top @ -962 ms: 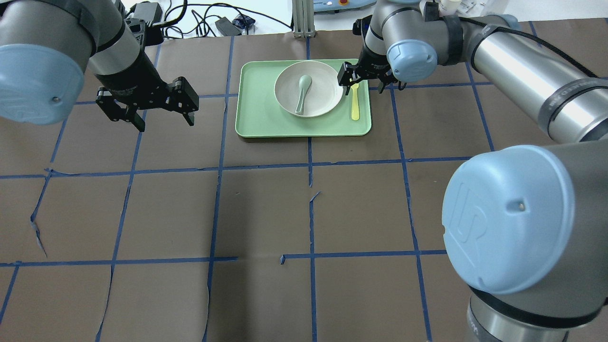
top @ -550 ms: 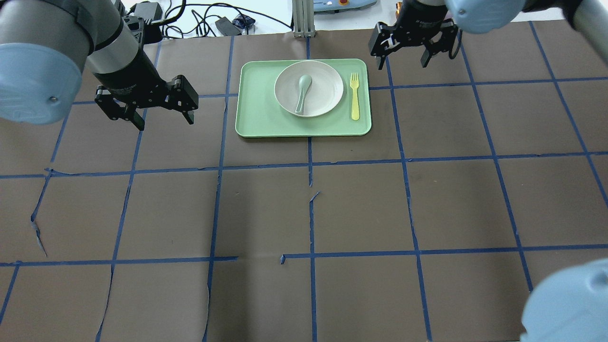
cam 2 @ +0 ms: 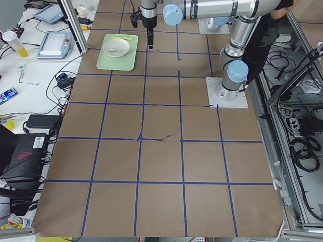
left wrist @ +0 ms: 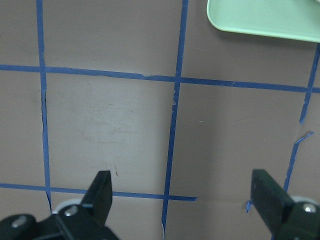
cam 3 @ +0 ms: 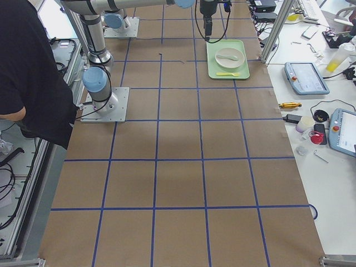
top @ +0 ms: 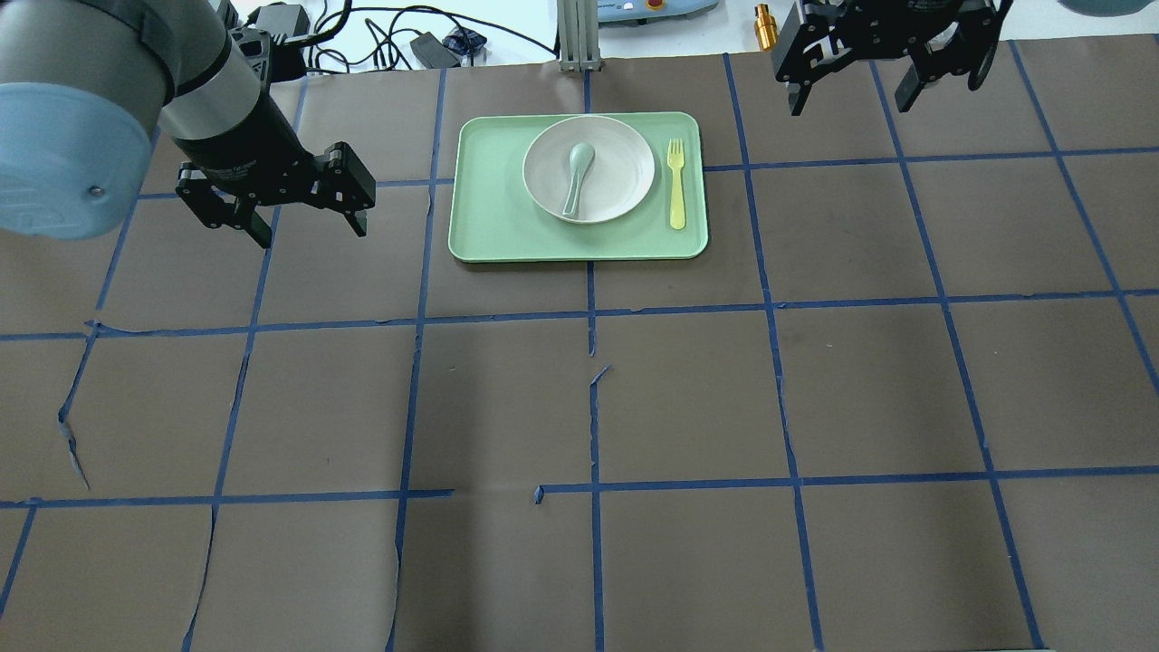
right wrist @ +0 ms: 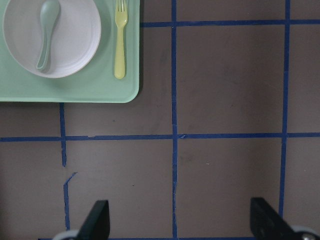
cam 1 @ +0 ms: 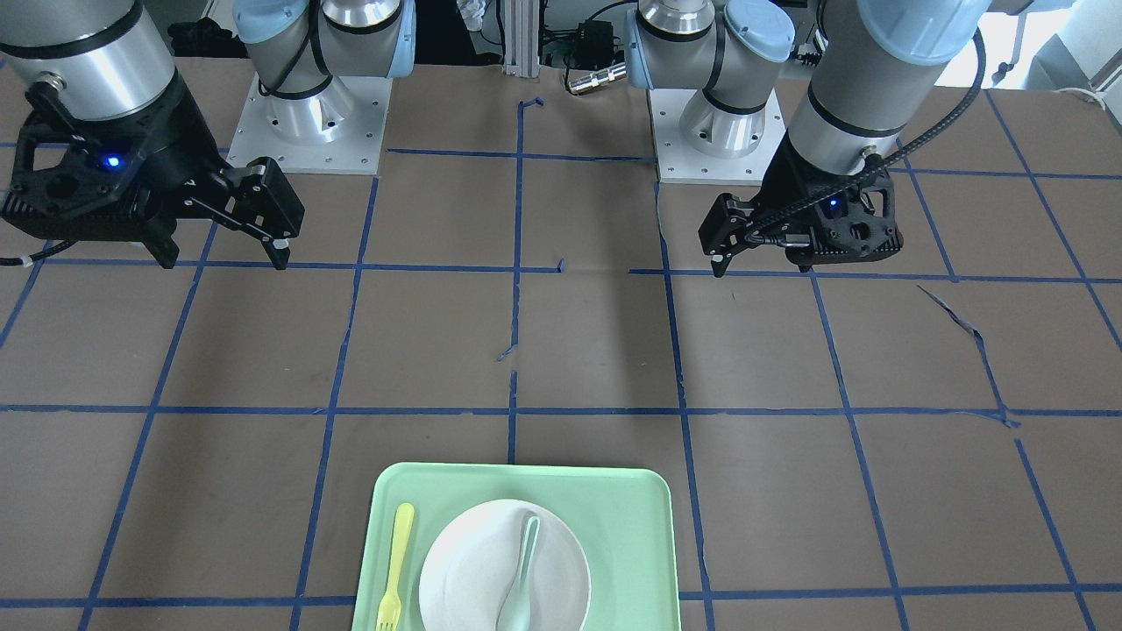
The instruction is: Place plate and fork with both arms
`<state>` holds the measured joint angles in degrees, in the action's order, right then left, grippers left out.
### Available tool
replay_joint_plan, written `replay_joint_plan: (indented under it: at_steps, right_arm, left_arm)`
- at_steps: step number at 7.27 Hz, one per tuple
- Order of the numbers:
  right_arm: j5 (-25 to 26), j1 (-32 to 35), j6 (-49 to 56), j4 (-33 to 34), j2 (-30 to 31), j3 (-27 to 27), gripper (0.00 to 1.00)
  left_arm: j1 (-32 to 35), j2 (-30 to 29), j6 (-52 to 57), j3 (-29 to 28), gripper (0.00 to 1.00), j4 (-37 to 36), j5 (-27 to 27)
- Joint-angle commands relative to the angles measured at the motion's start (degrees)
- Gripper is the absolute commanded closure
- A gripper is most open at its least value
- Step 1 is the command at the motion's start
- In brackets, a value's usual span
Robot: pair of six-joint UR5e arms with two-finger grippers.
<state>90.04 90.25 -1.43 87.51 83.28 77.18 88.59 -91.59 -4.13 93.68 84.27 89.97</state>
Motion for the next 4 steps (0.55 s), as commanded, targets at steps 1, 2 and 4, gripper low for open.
replay_joint_plan:
  at_steps: [1, 2, 4]
  right_arm:
    - [4.5, -0.2, -1.4, 3.1, 5.6, 8.8, 0.00]
    - [3.9, 0.1, -1.6, 8.8, 9.5, 15.4, 0.00]
    - [4.2, 0.2, -1.5, 10.7, 10.4, 17.4, 0.00]
  left_arm:
    - [0.0, 1.4, -0.2, 0.2, 0.00, 0.1, 0.2]
    - [0.0, 2.8, -0.4, 1.8, 0.00, 0.1, 0.3]
    - [0.0, 3.6, -0.6, 2.5, 0.00, -0.1, 0.1]
